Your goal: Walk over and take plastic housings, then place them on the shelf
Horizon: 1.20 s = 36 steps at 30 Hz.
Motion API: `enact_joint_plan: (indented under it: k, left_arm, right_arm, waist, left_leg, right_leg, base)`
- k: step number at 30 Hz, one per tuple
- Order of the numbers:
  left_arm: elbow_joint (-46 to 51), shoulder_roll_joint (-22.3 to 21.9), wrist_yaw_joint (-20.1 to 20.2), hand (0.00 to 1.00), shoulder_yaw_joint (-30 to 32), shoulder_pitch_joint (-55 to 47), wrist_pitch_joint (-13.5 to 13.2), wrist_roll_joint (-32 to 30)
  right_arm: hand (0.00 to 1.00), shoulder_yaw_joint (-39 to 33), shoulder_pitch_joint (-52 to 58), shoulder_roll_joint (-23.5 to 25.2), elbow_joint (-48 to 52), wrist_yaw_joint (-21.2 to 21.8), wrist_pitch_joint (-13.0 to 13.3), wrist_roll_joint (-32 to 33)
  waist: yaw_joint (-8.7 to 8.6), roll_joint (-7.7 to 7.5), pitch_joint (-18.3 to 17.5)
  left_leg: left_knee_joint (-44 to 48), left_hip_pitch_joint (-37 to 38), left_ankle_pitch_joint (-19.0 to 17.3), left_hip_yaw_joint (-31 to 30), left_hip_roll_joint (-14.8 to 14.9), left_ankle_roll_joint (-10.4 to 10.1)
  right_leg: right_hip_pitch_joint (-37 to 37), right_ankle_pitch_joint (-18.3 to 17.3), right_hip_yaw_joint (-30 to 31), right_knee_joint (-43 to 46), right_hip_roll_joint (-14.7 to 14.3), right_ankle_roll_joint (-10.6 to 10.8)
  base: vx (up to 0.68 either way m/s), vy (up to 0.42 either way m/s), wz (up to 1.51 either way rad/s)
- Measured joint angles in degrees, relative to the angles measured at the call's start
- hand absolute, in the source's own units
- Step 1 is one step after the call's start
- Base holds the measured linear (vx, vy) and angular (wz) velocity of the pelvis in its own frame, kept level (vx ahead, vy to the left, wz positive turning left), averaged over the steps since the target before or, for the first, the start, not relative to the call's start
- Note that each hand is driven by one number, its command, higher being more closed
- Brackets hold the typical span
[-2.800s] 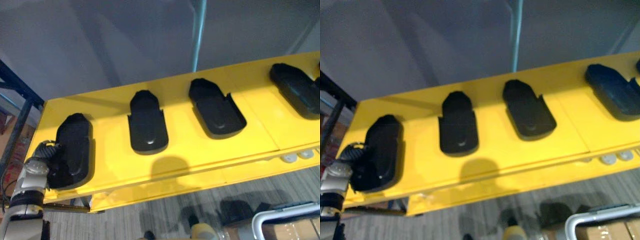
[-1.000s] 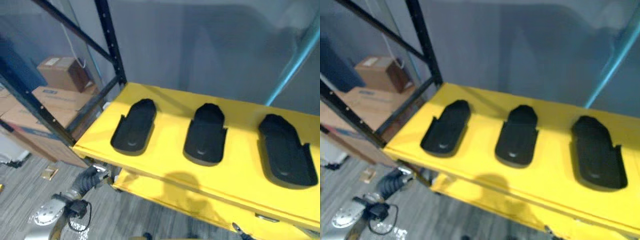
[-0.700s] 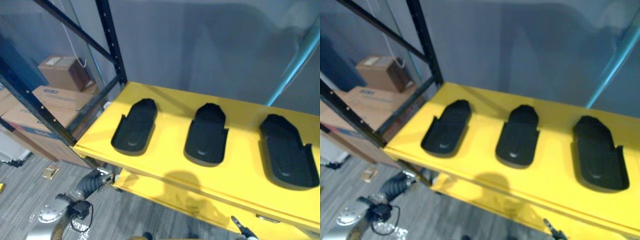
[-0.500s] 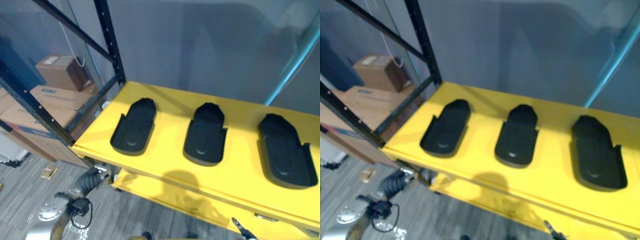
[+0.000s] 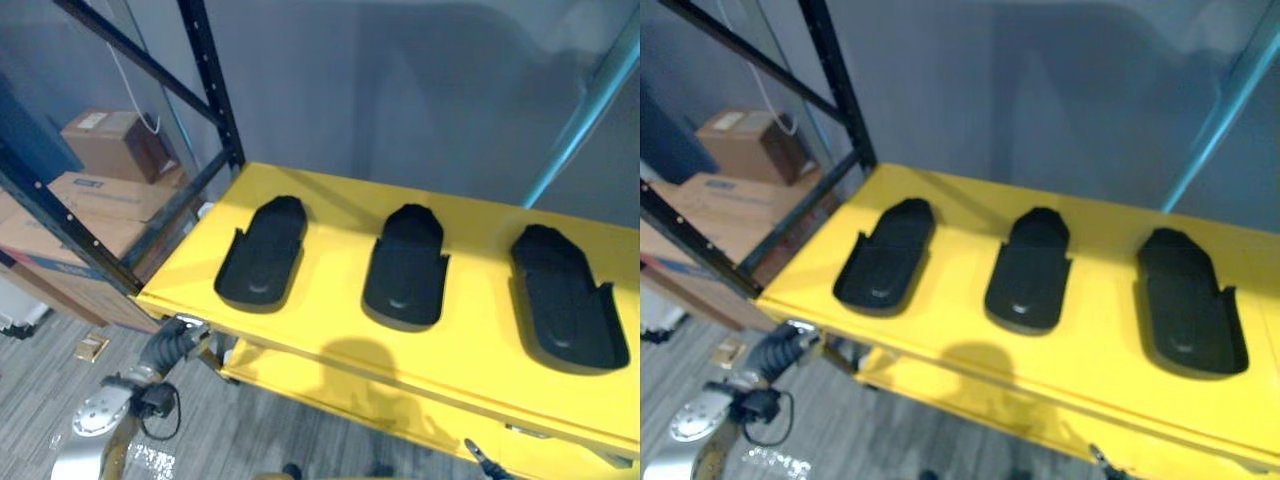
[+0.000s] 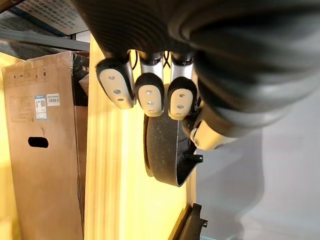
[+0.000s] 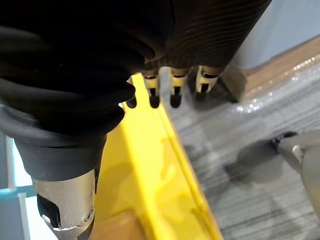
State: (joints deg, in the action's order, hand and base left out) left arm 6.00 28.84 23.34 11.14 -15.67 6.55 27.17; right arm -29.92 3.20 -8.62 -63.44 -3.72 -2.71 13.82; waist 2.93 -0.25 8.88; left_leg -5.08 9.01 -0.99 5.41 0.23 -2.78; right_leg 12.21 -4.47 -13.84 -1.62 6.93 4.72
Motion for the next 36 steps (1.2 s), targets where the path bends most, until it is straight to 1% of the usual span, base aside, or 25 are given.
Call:
enact_joint_plan:
  k: [3, 11, 14, 17, 25, 29, 35, 36]
  left_arm:
    - [-0.6, 0.0, -0.7, 1.00, 0.0, 0.0, -0.3, 0.0]
    - [-1.2, -0.1, -0.8, 1.00, 0.0, 0.1, -0.8, 0.0]
    - [-2.2, -0.1, -1.3, 1.00, 0.0, 0.6, -1.5, 0.0]
    - [-3.2, -0.2, -2.4, 1.00, 0.0, 1.2, -2.8, 0.0]
    - [-3.2, -0.8, -2.4, 1.00, 0.0, 2.4, -3.4, 0.0]
    - [-5.3, -1.3, -2.6, 1.00, 0.0, 2.8, -4.0, 0.0]
    - [-5.7, -1.3, -4.3, 1.00, 0.0, 4.2, -4.2, 0.0]
    - [-6.6, -1.3, -4.5, 1.00, 0.0, 4.8, -4.5, 0.0]
  right_arm:
    - [0.00, -0.3, 0.0, 0.0, 0.0, 0.0, 0.0, -0.1]
    - [0.00, -0.4, 0.2, 0.0, 0.0, 0.0, 0.0, -0.1]
    - [0.00, -0.4, 0.6, 0.0, 0.0, 0.0, 0.1, -0.1]
    - [0.00, -0.4, 0.9, 0.0, 0.0, 0.0, 0.1, -0.2]
    - [0.00, -0.4, 1.0, 0.0, 0.0, 0.0, 0.1, -1.2]
    - [0.00, -0.4, 1.0, 0.0, 0.1, 0.0, 0.1, -1.2]
    - [0.00, -0.4, 1.1, 0.0, 0.1, 0.0, 0.1, -1.3]
    - [0.00, -0.3, 1.1, 0.0, 0.2, 0.0, 0.1, -1.4]
  waist:
    - [-0.38, -0.09, 0.0]
    - [-0.56, -0.04, 0.0]
    - [-0.67, -0.04, 0.0]
    - [-0.74, -0.03, 0.0]
    - [-0.93, 0.08, 0.1]
    - [-1.07, 0.34, 0.1]
    - [-1.90, 0.48, 0.2]
    - [-2.04, 0.56, 0.1]
  left_leg:
    - [0.0, 0.0, 0.0, 0.2, 0.1, 0.0]
    - [0.0, 0.9, -0.4, 1.4, 0.1, -0.1]
    - [0.0, 0.9, -0.4, 1.5, 0.1, -0.1]
    - [0.0, 0.9, -0.4, 1.5, 0.1, -0.1]
    - [0.0, 0.9, -0.5, 1.9, 0.2, -0.2]
    - [0.0, 1.1, -0.6, 3.1, 0.2, -0.2]
    - [0.0, 1.1, -0.6, 3.2, 0.2, -0.1]
    - [0.0, 1.1, -0.6, 3.3, 0.2, -0.1]
  right_leg:
    - [0.0, 0.1, 0.2, 0.0, 0.0, 0.0]
    - [0.1, 0.2, 1.4, -0.1, -0.1, 0.0]
    - [0.0, 0.2, 1.4, -0.1, -0.1, 0.0]
    - [0.0, 0.2, 1.5, -0.1, -0.1, 0.0]
    - [-0.1, 0.3, 1.9, -0.2, -0.1, 0.1]
    - [-0.2, 0.8, 3.1, -0.8, -0.1, 0.2]
    - [-0.2, 1.0, 3.2, -0.9, -0.1, 0.2]
    - [-0.2, 1.0, 3.2, -0.9, -0.1, 0.2]
  base:
    - [0.00, -0.007, -0.03]
    - [0.00, -0.009, -0.09]
    - [0.00, 0.000, 0.00]
    - [0.00, 0.000, 0.00]
    - [0.00, 0.001, -0.02]
    - [0.00, 0.009, -0.12]
    - [0.00, 0.001, -0.01]
    - [0.00, 0.000, 0.00]
